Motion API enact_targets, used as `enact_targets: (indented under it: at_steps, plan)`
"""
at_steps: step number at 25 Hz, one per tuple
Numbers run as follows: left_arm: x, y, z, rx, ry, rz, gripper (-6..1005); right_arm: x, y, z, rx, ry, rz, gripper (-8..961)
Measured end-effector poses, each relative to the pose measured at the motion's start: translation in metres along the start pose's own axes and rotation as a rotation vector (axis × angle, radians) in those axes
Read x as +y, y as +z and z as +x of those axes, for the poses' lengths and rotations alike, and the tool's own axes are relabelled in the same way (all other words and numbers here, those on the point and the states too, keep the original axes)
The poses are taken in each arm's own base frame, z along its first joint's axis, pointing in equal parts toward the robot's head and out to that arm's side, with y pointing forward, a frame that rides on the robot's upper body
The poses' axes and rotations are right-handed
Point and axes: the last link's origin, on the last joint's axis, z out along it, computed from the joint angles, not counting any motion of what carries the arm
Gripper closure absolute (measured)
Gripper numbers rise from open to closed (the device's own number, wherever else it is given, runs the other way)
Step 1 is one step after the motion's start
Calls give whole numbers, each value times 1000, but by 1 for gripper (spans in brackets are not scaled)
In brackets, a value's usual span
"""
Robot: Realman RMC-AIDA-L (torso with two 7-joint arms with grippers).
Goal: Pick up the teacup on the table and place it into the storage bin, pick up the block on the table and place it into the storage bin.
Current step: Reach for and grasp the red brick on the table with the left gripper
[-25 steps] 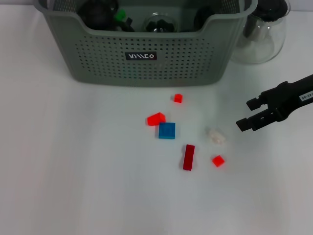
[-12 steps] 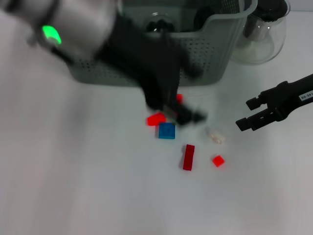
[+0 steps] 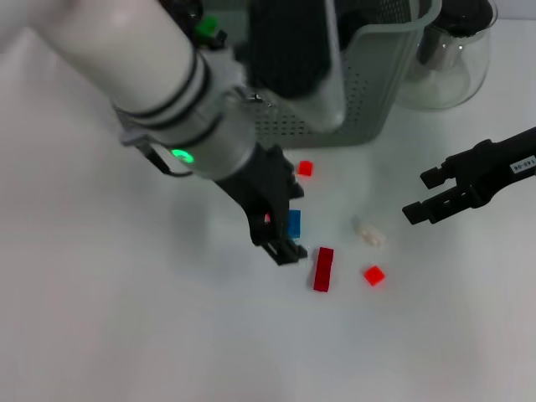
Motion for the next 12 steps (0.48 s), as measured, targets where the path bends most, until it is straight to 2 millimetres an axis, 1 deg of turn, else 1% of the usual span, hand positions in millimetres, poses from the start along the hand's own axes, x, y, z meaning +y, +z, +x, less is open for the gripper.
enact_targets:
  at_steps: [2,4,9,12]
  plan:
    - [4,16,4,-39,36,-19,213,0,0,1,0,3,1,39]
    - [8,24,6,-63,67,-31,212,0,0,1,0,7,1,39]
    - [20,40,16,-121,129,-38,210,-1,0,3,-1,10,3,38]
    - [20,50,23,-134,133,-20,208,-1,0,3,-1,7,5,39]
